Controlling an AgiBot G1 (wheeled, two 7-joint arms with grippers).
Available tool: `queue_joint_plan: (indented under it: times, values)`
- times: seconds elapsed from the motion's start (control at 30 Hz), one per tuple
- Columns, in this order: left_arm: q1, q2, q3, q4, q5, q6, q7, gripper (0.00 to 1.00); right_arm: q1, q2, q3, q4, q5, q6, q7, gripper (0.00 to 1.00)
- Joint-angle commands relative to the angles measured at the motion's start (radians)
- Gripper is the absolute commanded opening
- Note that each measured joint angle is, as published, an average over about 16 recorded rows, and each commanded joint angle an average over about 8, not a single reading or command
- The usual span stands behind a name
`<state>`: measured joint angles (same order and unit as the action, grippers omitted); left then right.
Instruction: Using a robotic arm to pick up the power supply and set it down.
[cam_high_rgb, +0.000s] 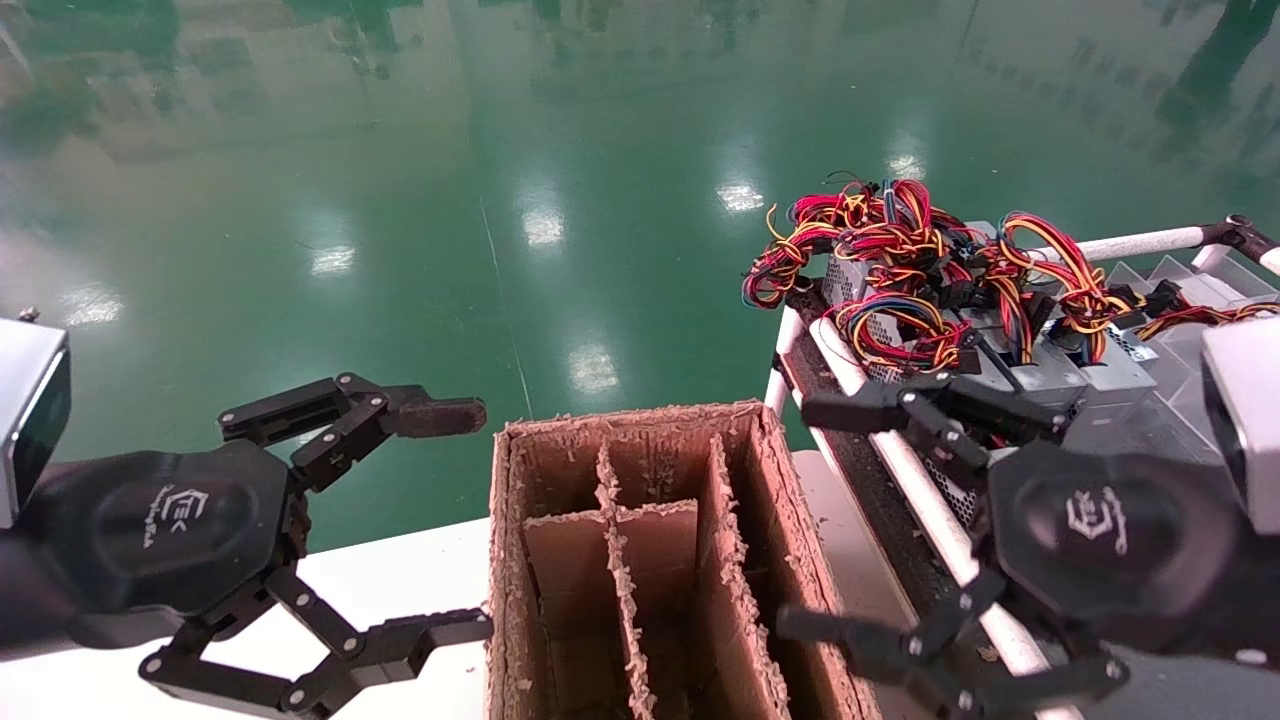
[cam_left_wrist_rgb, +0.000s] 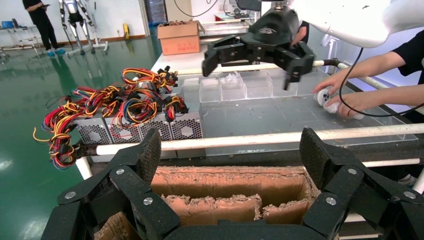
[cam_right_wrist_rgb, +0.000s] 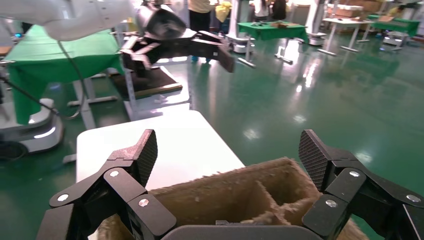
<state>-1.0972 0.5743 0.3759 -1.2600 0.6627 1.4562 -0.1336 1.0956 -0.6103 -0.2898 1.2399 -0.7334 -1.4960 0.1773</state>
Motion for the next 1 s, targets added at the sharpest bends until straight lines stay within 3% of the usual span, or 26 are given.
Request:
queue_joint_plan:
  times: [0.03,1.0]
  values:
    - [0.0,0.0,0.0,0.0,0.0,0.0,0.0,1.0,-0.012,-0.001,0.006,0.025,0.002,0.0,0.006,1.0]
    - [0.0,0.0,0.0,0.0,0.0,0.0,0.0,1.0,-0.022,-0.001,0.011,0.044,0.004,0.001,0.011,1.0]
